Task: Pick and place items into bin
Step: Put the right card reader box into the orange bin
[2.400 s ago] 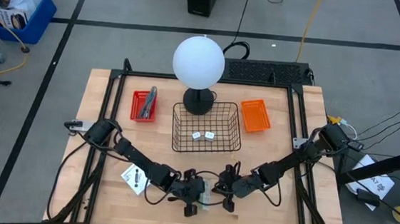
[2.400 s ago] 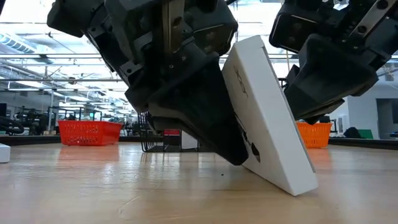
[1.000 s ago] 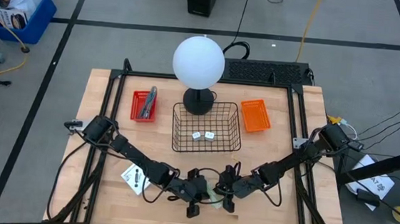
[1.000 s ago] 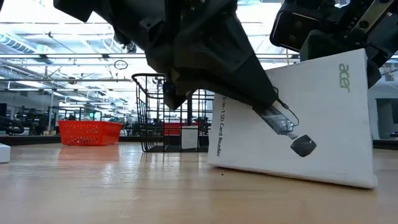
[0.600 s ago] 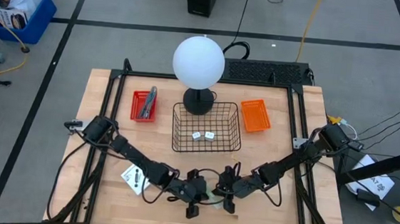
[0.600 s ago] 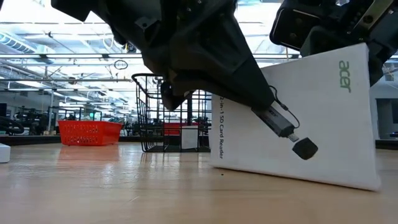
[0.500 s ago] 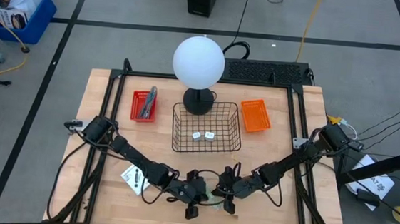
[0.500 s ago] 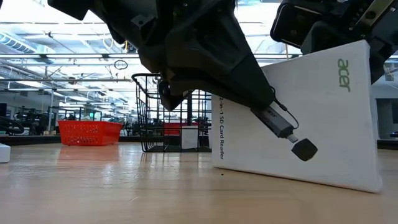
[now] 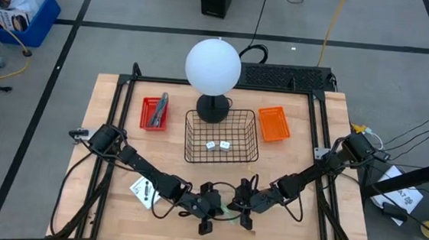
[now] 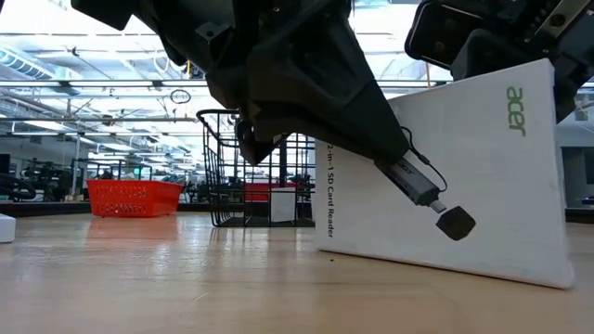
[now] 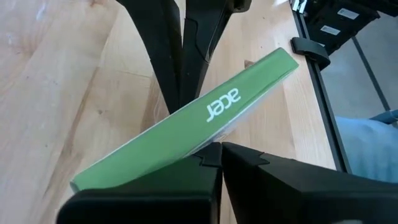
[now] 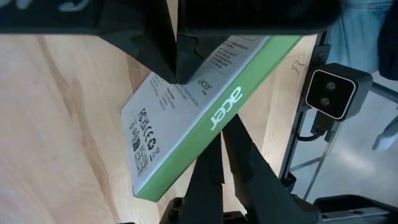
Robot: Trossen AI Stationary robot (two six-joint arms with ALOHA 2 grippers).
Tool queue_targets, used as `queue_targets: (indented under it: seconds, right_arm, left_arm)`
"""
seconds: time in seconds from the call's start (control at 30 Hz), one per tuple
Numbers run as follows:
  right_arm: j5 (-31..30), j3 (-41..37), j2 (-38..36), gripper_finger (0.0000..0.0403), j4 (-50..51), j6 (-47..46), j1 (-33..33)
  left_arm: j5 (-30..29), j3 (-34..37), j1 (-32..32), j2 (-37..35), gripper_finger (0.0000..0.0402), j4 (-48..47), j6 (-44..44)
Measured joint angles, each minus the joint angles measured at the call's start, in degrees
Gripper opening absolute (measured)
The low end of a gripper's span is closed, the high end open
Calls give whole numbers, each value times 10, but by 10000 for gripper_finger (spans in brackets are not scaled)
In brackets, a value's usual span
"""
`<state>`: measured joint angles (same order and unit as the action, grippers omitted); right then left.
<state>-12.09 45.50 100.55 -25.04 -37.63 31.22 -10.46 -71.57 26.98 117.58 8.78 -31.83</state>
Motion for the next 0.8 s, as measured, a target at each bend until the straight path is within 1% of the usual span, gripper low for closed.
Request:
queue_targets:
  seconds: [0.1, 0.2, 0.5, 0.67, 0.8]
  right_arm:
    - [-1, 0, 0, 0, 1, 8, 0]
    - [-2, 0, 0, 0, 10, 8, -1]
    - [-15, 0, 0, 0, 33, 28, -5]
    - [-13, 0, 0, 0, 54, 29, -15]
    - [4, 0, 0, 1, 73, 19, -18]
  left_arm:
    - [0, 0, 0, 0, 34, 0, 0]
    - [0, 0, 1, 0, 39, 0, -1]
    - [0, 0, 1, 0, 40, 0, 2]
    - [0, 0, 1, 0, 40, 0, 2]
    - [0, 0, 1, 0, 40, -1, 2]
